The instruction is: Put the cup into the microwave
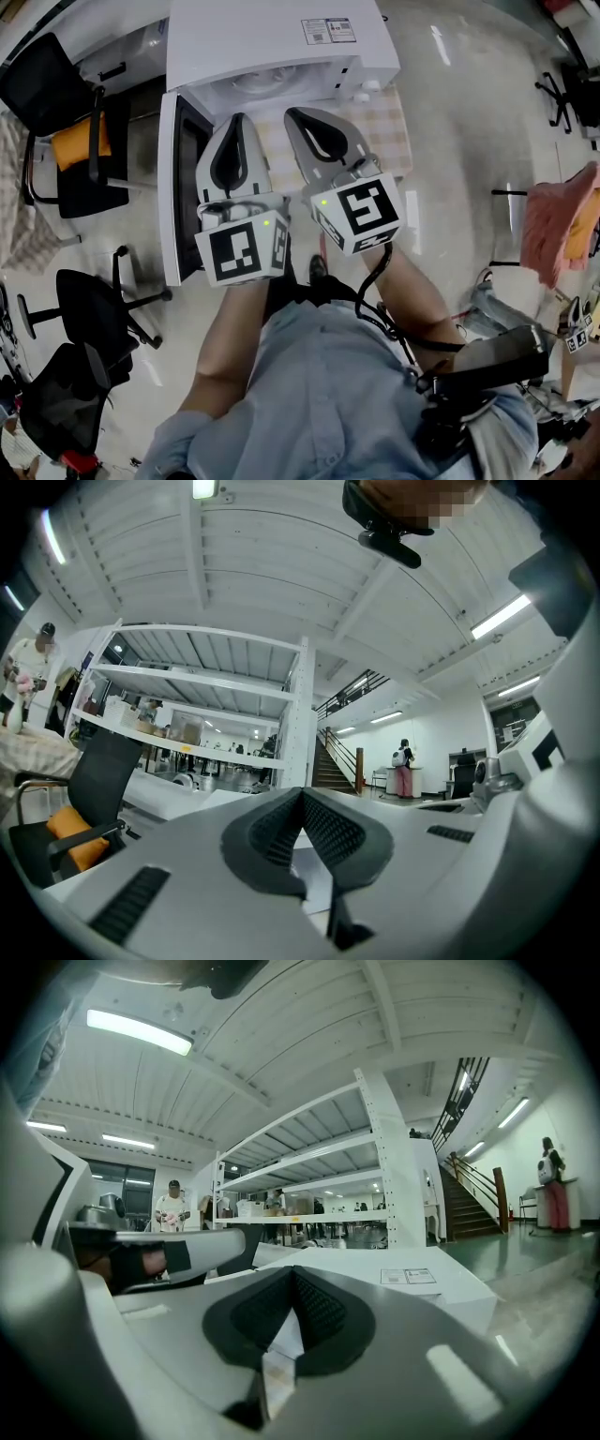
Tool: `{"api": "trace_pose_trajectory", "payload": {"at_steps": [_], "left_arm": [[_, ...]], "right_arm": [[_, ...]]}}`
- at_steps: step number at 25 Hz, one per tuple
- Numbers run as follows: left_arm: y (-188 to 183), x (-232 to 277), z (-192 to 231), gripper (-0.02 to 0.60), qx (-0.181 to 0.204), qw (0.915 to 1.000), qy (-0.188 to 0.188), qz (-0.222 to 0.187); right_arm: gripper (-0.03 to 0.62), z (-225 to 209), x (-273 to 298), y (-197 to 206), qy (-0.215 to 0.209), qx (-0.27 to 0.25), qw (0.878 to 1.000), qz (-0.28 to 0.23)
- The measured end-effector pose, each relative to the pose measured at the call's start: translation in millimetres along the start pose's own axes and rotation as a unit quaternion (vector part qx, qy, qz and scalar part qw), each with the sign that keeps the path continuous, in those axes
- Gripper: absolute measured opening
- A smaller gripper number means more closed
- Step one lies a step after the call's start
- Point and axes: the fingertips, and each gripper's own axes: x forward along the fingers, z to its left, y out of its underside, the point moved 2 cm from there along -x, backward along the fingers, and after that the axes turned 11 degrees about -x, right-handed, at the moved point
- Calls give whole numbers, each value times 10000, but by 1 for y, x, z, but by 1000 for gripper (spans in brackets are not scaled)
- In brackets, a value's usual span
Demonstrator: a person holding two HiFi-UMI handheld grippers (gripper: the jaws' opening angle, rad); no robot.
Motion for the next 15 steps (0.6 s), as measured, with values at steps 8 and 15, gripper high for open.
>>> {"api": "trace_pose_trajectory", "payload": {"at_steps": [8, 15], "left_arm": [[1, 3, 3, 6, 1, 10000, 35, 47], [2, 8, 5, 6, 9, 10000, 29, 83]], "right_arm": [[0, 0, 4, 0, 41, -22, 10000, 38], [2, -2, 9, 2, 60, -40, 10000, 62]]}}
